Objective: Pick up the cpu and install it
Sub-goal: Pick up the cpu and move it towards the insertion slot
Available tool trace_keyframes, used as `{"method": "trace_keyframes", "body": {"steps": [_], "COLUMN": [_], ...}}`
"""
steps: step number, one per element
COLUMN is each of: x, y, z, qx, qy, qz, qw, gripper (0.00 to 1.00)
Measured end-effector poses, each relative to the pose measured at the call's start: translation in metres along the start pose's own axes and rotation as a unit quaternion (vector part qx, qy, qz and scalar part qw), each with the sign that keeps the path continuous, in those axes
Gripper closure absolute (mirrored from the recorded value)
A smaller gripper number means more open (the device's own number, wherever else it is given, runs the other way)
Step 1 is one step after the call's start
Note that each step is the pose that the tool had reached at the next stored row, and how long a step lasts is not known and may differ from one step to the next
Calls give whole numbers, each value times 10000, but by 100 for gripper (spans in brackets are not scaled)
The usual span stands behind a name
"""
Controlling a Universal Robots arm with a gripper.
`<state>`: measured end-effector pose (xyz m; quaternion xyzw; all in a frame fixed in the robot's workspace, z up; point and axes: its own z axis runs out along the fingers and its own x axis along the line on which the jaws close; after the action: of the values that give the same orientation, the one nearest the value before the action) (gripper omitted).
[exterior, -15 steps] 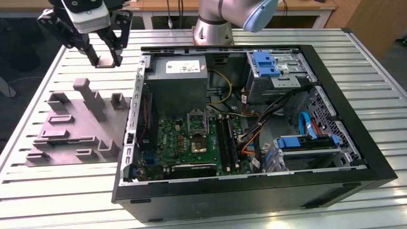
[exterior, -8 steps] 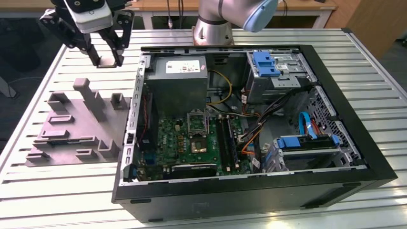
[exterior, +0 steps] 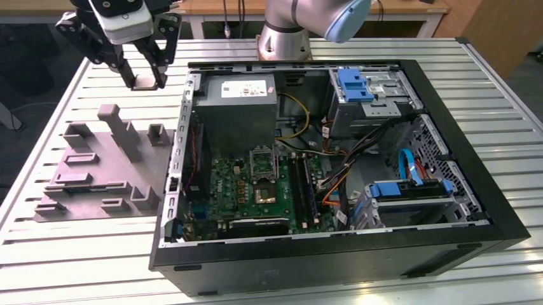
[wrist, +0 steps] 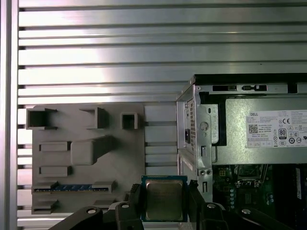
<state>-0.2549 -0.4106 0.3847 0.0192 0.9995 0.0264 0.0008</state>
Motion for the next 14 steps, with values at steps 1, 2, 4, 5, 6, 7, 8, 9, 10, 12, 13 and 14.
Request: {"method": "trace_keyframes", "body": {"steps": [1,2,4,5,6,7,8,9,10,12,13,14], "x": [-1,-3,-5,-9,-13,-17,-22,-28,-35,-49,-58,-70], "y": [0,0,0,0,1,1,1,1,1,2,2,3], "z": [0,0,0,0,0,0,0,0,0,0,0,0], "qx": [0,0,0,0,0,0,0,0,0,0,0,0], "qy": [0,0,0,0,0,0,0,0,0,0,0,0], "qz": [0,-1,-1,-1,-1,-1,0,0,0,0,0,0], "qw": [10000,10000,10000,10000,10000,10000,10000,10000,10000,10000,10000,10000], "gripper": [53,53,53,53,53,53,53,53,53,53,53,53]}}
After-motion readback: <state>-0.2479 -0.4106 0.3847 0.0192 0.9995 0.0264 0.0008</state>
